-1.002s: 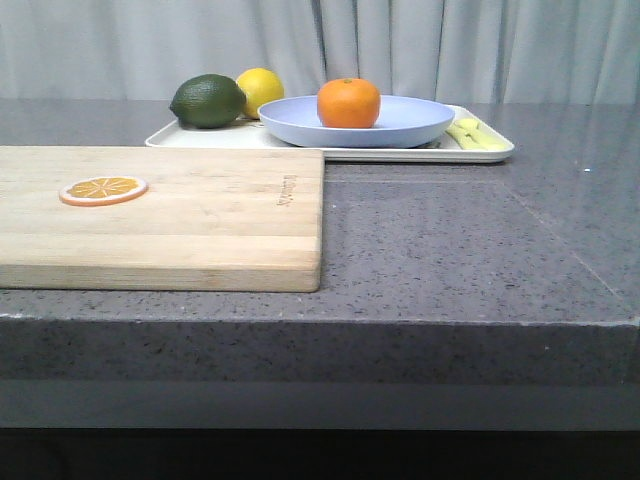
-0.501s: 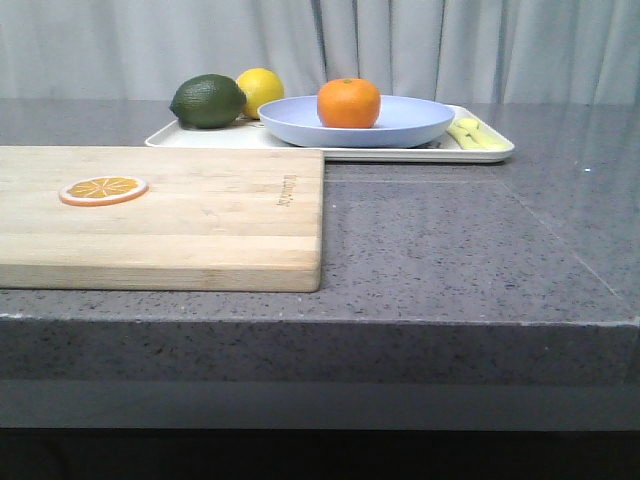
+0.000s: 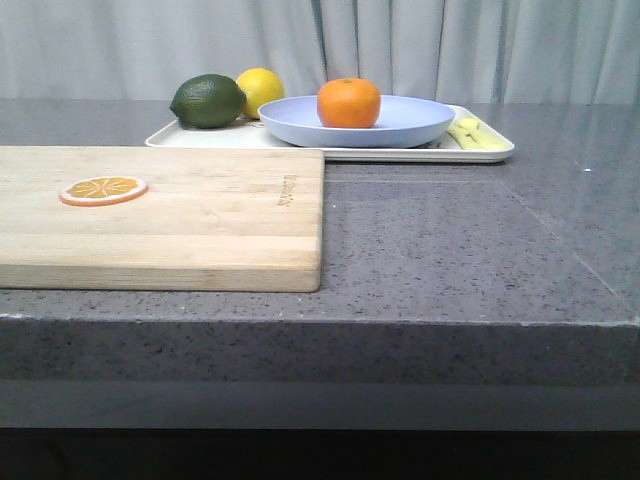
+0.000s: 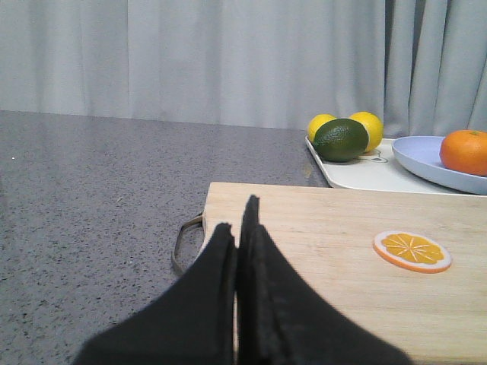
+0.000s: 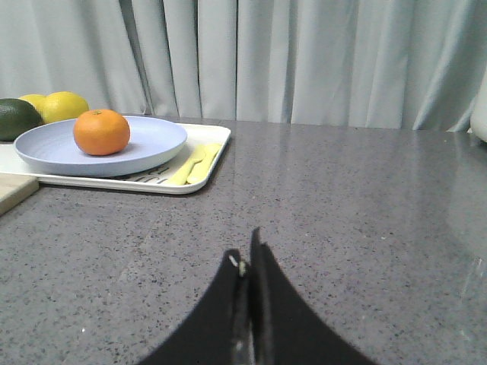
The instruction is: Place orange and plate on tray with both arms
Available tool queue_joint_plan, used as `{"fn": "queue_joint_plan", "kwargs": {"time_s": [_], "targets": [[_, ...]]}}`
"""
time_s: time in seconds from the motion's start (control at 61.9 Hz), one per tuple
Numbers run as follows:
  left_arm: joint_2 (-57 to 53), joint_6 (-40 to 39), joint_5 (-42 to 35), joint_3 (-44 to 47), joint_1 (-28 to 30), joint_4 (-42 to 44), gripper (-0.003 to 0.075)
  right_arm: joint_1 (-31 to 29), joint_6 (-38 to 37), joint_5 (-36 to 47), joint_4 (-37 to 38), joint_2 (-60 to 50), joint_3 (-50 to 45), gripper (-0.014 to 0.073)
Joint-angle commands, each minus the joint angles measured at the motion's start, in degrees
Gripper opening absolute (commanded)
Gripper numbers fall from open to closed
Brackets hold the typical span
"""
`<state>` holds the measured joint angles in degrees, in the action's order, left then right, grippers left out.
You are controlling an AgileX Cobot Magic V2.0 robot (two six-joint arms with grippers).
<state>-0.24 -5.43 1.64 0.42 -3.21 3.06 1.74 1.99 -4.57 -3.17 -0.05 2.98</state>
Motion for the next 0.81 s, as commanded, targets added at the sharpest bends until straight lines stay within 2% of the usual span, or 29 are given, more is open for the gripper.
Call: {"fn": "queue_joint_plan", "kwargs": {"time_s": [0.0,0.792], "targets": [[-1.0,-0.5,-4.4,1.6,-0.1,-0.1,-0.0020,-0.3,0.0,8.7,0.6,-0.6,-1.7,-0.0067],[-1.0,-0.5,-4.4,1.6,-0.1,-0.1,-0.0020,-1.0,0.0,8.0,0.6,-1.6,-3.1,-0.0067]]}}
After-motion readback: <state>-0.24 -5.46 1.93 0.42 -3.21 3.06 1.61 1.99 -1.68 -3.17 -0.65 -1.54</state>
